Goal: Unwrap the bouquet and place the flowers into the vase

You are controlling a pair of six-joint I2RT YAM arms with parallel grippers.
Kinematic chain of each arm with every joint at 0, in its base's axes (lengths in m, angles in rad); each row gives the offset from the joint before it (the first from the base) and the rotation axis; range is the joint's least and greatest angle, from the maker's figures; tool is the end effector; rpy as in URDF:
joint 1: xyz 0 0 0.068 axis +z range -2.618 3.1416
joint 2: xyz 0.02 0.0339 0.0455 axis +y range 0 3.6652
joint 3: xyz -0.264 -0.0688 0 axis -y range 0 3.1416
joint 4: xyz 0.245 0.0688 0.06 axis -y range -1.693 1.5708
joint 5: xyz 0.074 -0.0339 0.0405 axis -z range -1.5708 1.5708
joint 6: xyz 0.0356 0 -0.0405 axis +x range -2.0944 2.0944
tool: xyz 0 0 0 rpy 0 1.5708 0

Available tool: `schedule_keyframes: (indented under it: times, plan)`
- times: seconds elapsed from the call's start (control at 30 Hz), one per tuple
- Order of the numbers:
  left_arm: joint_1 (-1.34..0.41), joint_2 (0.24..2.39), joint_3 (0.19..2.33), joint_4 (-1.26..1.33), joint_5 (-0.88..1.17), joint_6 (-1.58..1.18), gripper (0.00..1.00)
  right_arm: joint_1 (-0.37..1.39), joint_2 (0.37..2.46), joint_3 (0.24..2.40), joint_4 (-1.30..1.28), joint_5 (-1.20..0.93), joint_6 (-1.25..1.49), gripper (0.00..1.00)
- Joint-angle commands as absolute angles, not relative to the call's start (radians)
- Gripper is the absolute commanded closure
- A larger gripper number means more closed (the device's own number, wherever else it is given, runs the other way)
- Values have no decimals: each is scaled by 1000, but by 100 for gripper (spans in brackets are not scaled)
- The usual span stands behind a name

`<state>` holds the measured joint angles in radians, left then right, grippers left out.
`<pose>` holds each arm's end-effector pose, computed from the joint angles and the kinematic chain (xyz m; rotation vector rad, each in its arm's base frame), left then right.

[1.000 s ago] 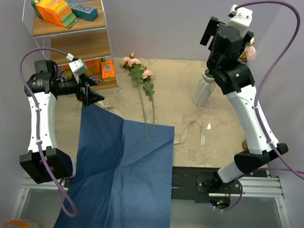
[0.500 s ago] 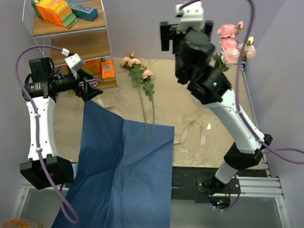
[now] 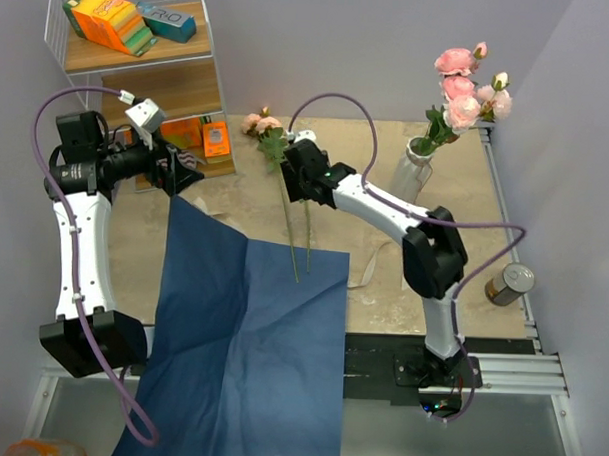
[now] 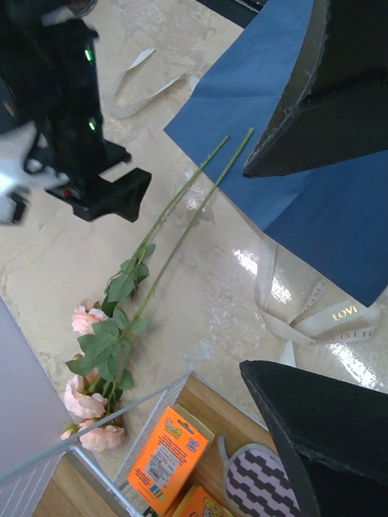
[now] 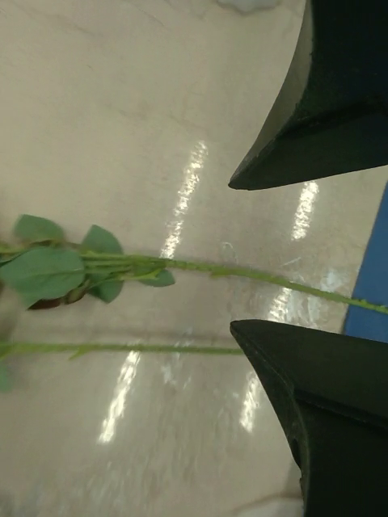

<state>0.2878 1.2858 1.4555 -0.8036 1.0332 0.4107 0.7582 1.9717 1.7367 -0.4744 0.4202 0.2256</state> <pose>0.2498 0.0420 0.4127 0.6480 1.8240 -0.6708 0.3411 0.3031 0.2885 -0.3707 2.1771 0.0638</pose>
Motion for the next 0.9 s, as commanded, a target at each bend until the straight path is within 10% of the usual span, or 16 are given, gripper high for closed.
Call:
schedule_keyframes:
  times: [0.0, 0.87]
  plan:
    - [295, 1255, 1485, -810, 1019, 414, 1, 720, 2048, 1732, -471, 364, 351, 39]
    - [296, 1270, 1505, -939, 937, 534, 1, 635, 2433, 2037, -503, 284, 373, 58]
